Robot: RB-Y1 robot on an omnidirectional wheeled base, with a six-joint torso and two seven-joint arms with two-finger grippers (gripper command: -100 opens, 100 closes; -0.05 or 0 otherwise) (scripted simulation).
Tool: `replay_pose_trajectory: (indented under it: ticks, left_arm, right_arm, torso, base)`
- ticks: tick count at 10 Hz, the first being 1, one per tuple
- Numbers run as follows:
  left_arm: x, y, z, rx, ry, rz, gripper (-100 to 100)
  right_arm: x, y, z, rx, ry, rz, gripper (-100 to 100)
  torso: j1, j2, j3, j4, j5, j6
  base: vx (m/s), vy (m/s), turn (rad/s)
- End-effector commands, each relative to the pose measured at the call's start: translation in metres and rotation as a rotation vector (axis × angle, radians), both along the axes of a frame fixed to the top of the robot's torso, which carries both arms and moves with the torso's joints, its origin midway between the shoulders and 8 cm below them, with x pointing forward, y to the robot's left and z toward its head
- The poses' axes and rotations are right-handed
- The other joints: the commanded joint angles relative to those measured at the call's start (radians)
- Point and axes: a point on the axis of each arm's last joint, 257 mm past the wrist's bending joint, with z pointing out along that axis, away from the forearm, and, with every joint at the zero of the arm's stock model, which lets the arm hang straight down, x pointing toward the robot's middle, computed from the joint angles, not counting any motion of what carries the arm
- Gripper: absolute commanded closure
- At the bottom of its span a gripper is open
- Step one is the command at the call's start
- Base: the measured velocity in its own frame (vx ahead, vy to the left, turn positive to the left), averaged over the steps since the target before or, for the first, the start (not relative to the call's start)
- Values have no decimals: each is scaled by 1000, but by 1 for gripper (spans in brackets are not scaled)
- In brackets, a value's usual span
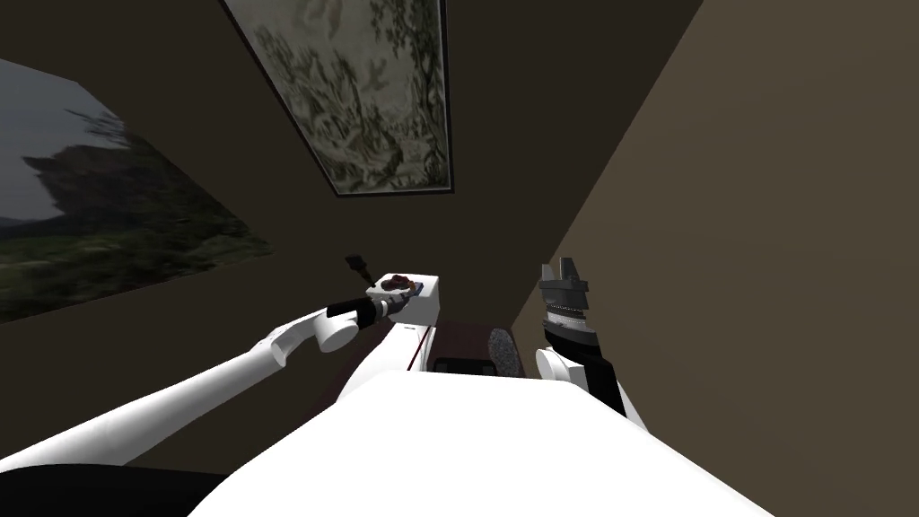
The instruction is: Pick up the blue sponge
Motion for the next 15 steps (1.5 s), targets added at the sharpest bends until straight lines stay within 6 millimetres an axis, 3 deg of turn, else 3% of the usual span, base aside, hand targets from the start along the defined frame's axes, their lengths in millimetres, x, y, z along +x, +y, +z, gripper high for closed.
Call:
replay_pose_trajectory:
  ticks: [1,6,7,10,11,12,13,14,15]
  left_arm:
    - [-10,18,-16,49,74,3,-100]
    - [-31,61,-33,153,215,15,-100]
    - [-41,77,-40,182,274,27,-100]
    - [-52,100,-42,233,334,39,-100]
    - [-62,118,-46,266,383,52,-100]
    - [-62,119,-44,269,387,54,-100]
    - [-72,136,-47,299,433,67,-100]
    - [-72,137,-45,300,438,70,-100]
    - [-82,153,-45,324,484,86,-100]
  right_arm:
    - [0,0,0,0,0,0,0]
    - [0,0,0,0,0,0,0]
    - [0,0,0,0,0,0,0]
    - [0,0,0,0,0,0,0]
    - [0,0,0,0,0,0,0]
    - [0,0,0,0,0,0,0]
    - [0,0,0,0,0,0,0]
    - [0,0,0,0,0,0,0]
    - [0,0,0,0,0,0,0]
  torso:
    - [0,0,0,0,0,0]
    - [0,-1,-1,0,0,1]
    - [0,-1,0,0,0,0]
    - [0,-2,-1,0,0,0]
    - [0,-1,-1,0,0,-1]
    - [0,-1,-1,0,0,0]
    - [0,-1,0,0,0,-1]
    - [-1,-1,-1,0,0,0]
    - [-1,-1,-1,0,0,-1]
  base:
    - [51,14,-306]
    - [51,26,-159]
    - [64,30,-212]
    - [56,29,-175]
    - [48,28,-194]
    - [44,27,-145]
    - [58,19,-233]
    - [57,24,-129]
    - [62,24,-230]
